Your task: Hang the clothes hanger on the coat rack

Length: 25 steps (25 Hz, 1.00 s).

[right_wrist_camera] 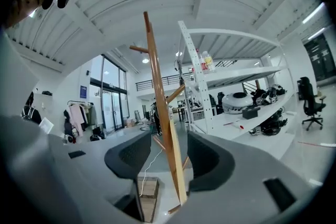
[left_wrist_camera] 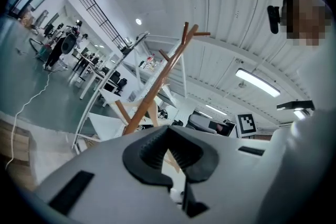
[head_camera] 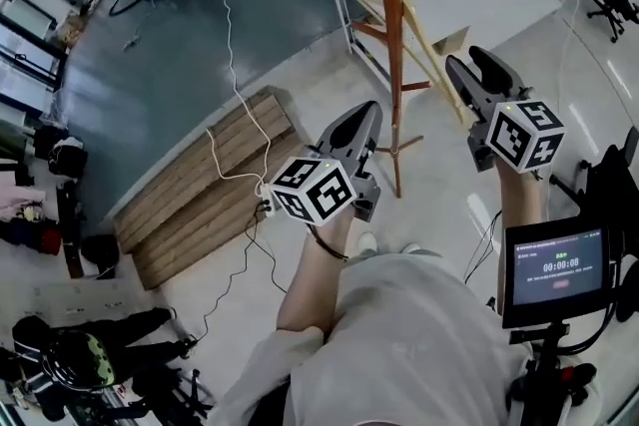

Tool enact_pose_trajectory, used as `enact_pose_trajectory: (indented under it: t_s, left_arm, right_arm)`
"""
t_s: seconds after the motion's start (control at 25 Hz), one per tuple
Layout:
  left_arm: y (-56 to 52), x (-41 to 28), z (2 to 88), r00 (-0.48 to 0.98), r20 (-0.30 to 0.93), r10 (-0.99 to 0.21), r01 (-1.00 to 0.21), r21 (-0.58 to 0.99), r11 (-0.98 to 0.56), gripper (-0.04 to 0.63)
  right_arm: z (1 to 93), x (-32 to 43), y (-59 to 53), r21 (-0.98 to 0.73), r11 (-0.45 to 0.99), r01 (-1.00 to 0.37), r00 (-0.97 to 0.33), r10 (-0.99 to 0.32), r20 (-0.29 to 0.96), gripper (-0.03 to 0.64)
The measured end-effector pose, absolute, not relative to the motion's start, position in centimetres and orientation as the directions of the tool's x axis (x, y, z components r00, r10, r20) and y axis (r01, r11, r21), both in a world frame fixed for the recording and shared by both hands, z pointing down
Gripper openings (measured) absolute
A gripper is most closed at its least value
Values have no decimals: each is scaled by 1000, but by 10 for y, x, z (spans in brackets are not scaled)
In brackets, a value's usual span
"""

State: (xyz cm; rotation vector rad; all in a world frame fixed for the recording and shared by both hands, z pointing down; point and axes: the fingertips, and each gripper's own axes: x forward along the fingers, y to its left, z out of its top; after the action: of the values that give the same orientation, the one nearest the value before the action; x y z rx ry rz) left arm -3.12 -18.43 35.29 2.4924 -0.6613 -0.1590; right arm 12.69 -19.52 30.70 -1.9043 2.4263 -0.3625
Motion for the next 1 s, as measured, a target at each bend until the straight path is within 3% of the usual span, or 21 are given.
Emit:
enact_pose_trajectory:
  t_s: [0.28, 0.6, 1.0]
  left_arm:
    - [-190, 52, 358, 943, -18, -332, -276, 512, -813, 6]
    - [-115, 171, 361, 1000, -20, 6, 16, 525, -851, 6]
    - [-30, 237, 377, 968, 23, 250, 198, 545, -815, 6]
  right_arm:
    - [317, 206, -159, -232, 79, -970, -94, -994, 56, 199]
    - [330, 293, -36, -250, -215, -944, 201, -976, 82, 198]
    - [352, 322, 67, -276, -390, -878, 372, -921, 118, 195]
